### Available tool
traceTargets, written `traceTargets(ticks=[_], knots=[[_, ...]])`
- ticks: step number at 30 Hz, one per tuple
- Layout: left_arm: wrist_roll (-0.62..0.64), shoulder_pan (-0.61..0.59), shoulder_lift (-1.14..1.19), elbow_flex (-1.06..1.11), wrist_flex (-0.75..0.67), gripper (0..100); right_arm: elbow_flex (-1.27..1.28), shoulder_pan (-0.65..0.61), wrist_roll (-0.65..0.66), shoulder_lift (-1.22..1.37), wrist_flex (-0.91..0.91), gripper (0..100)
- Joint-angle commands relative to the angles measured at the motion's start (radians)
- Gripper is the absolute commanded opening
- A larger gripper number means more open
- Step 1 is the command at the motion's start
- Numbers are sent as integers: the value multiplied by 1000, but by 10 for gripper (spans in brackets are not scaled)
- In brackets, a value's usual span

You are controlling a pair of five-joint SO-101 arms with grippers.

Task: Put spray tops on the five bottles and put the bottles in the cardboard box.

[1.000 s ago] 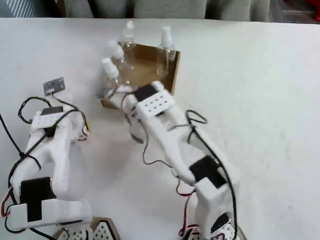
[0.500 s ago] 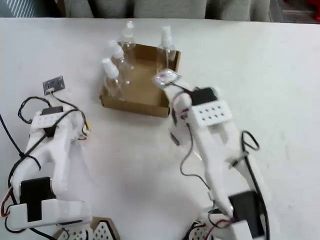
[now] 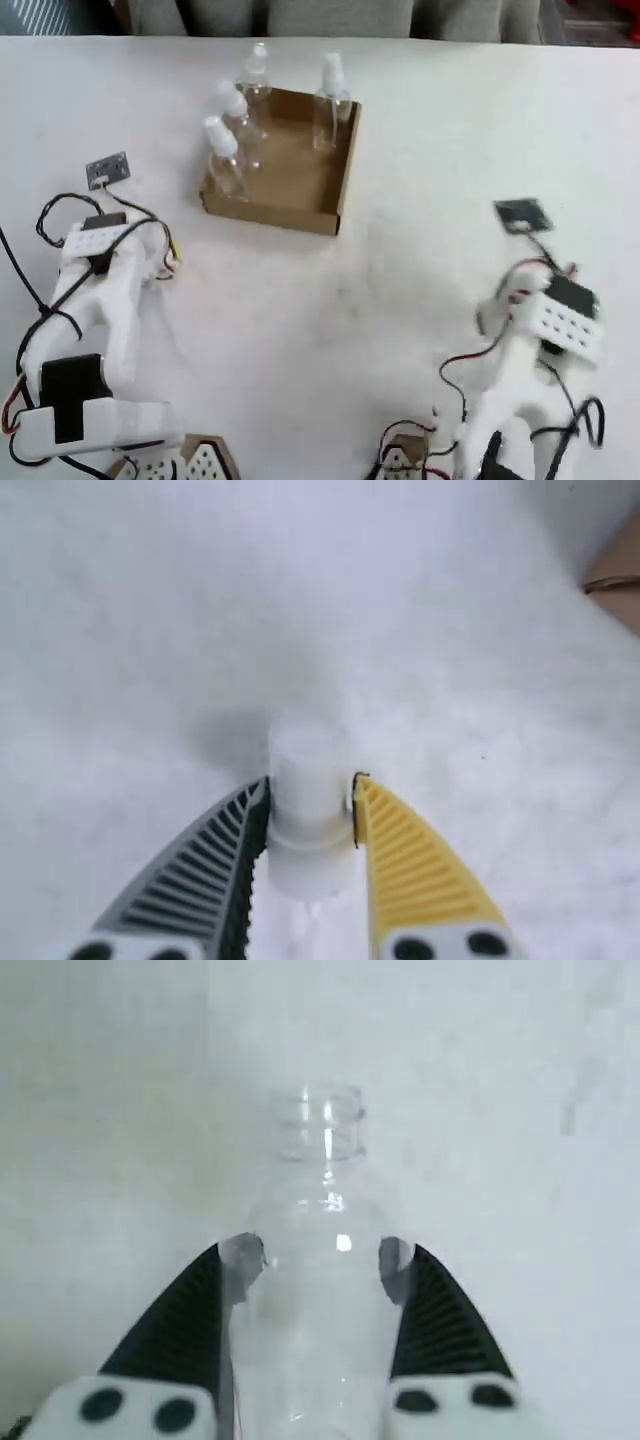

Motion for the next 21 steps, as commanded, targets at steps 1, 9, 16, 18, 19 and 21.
traceTargets(ticks=[1, 9, 16, 18, 19, 21], knots=[[-12, 1, -5, -2, -18, 20, 2, 162, 60, -30, -54, 18], [-12, 1, -5, -2, -11, 20, 8, 196, 101, -28, -54, 44], [-15, 1, -5, -2, -11, 20, 43, 194, 106, -28, -113, 180], [-15, 1, -5, -2, -11, 20, 44, 194, 106, -28, -133, 183], [-15, 1, -5, -2, -11, 20, 44, 194, 106, -22, -131, 183], [-15, 1, -5, -2, -11, 20, 40, 194, 106, -1, -134, 183]])
